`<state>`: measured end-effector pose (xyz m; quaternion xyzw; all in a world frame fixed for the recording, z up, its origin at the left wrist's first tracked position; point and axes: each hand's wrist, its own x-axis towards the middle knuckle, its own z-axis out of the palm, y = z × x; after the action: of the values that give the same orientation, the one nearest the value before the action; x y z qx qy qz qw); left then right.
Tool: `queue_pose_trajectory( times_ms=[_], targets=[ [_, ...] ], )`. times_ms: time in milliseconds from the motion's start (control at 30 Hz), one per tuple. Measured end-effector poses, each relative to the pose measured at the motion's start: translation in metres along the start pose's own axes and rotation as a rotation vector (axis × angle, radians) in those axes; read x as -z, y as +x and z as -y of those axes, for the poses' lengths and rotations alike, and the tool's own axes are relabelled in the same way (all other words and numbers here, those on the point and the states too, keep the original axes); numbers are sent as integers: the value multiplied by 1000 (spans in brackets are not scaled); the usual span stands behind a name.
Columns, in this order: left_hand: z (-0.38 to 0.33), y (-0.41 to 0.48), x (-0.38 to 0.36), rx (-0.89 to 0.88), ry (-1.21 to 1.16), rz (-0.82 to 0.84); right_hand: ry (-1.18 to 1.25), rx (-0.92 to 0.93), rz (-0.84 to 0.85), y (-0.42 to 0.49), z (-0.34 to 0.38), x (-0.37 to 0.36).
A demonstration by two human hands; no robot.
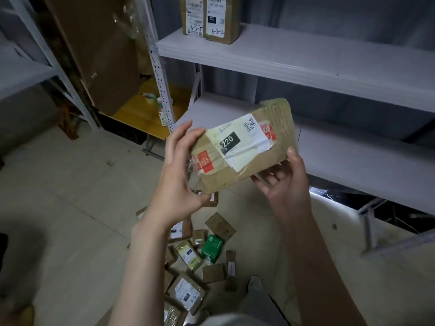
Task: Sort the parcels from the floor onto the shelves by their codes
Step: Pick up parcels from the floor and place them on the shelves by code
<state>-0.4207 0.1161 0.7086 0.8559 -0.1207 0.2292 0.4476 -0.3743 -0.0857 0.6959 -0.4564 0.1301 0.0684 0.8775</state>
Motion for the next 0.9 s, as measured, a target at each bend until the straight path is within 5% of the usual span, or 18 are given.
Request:
queue_pose_trajectory(
  times_ms=[233, 433, 600, 733, 900],
  targets=[
    [16, -7, -13, -227, 371, -163, -44, -21, -63, 0, 1, -12],
    [26, -28, -45, -337, 393, -335, -138, 17, 19, -3, 4, -25],
    [34, -31, -50, -342, 430, -342, -166, 4, -76, -3, 9, -32],
    [31, -32, -50, -235, 427, -344, -124, -24, -146, -3, 7, -29],
    [23, -28, -47, 145, 80, -333, 148, -138, -118, -6, 3, -19]
  ],
)
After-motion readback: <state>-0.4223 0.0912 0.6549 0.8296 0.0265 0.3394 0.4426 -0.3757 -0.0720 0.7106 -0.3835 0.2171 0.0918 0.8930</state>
